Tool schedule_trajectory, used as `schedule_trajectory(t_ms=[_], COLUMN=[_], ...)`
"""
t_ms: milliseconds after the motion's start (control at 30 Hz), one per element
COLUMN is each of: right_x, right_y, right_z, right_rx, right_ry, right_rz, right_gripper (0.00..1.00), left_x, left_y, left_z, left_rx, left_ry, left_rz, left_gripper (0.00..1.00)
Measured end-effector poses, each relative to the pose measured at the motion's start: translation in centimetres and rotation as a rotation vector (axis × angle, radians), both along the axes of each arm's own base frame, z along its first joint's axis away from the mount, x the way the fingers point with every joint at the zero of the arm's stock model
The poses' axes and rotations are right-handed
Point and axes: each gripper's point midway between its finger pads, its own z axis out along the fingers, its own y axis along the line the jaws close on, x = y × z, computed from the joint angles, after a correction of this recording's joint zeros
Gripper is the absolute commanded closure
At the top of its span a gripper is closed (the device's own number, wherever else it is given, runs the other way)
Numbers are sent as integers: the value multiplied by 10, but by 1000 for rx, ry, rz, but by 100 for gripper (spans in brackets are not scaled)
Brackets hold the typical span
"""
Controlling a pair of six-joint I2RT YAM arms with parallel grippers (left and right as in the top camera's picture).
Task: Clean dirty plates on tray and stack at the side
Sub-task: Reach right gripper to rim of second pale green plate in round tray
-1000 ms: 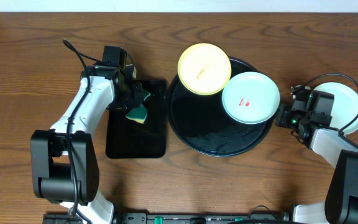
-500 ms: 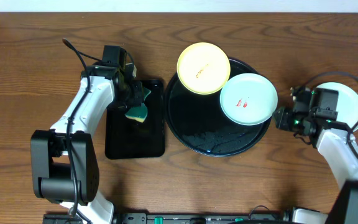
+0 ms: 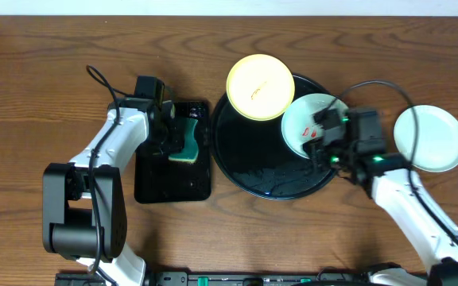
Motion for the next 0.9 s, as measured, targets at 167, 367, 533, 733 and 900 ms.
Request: schedule_trajectory(t_ms=[167, 367, 533, 733, 900], right_x=[-13, -24, -32, -44, -60], right_y=[22, 32, 27, 21, 15], right_z=[-25, -58, -78, -80, -81], right_rx=[-57, -128, -164, -190, -212], right_ry=[51, 123, 200, 272, 349], right_rz=[76, 115, 95, 79, 80], right_gripper=[83, 89, 98, 99, 99], left_x=[6, 9, 21, 29, 28], left_y=[0, -1, -2, -5, -17], left_z=[1, 3, 23, 37, 33], left_rx=[-2, -4, -13, -27, -33], left_ry=[-23, -33, -112, -153, -145], left_rz=[1, 1, 5, 37, 27], left_gripper=[59, 59, 55, 55, 55])
